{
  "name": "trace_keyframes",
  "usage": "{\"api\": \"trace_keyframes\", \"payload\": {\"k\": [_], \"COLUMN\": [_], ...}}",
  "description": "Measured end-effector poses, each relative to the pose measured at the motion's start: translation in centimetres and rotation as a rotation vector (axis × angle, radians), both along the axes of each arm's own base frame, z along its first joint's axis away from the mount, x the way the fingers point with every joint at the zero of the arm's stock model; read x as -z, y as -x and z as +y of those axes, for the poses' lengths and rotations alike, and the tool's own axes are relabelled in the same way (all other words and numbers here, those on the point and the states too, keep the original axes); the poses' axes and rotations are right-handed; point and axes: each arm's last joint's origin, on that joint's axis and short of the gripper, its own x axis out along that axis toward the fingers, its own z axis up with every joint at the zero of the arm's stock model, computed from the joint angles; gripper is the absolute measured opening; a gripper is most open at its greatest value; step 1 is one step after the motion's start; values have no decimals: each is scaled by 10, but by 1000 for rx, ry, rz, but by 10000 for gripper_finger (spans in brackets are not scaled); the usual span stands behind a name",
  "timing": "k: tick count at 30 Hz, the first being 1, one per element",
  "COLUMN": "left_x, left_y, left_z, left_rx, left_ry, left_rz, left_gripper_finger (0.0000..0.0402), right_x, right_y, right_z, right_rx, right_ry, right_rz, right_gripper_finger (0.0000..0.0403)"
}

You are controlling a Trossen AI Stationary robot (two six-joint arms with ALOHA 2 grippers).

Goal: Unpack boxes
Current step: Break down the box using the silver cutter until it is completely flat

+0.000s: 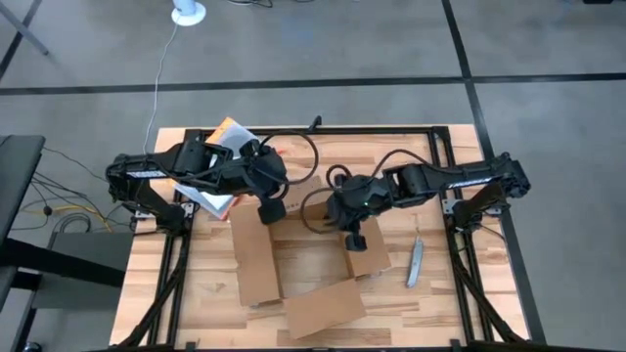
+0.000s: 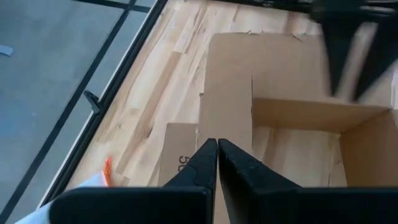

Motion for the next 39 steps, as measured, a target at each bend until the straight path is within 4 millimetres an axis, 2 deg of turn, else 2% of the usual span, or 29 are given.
{"api": "trace_keyframes", "payload": {"k": [5,9,16,19,22,26,31,35,39], "left_x": [1,1,2,2,2,6,33,70,103], "left_y": [-1,0,0,1,2,-1,-21,-48,-70], "left_z": [0,0,0,-3,-13,-29,-57,-78,-86], "left_rx": [0,-10,-32,-24,9,72,136,191,219], "left_ry": [-1,7,27,45,61,72,37,-86,-136], "left_rz": [5,6,0,-1,-1,18,134,286,411], "left_gripper_finger": [0,0,0,0,0,0,0,0,0], "right_x": [5,13,44,56,58,51,36,37,39], "right_y": [3,-1,-32,-40,-39,-36,-33,-31,-27], "right_z": [-13,-22,-37,-45,-52,-66,-90,-101,-108], "right_rx": [-19,-55,-14,25,32,58,147,193,188], "right_ry": [94,155,321,350,359,353,181,99,9], "right_rz": [60,116,165,197,230,210,172,191,218], "right_gripper_finger": [71,106,185,195,151,25,4,2,1]}}
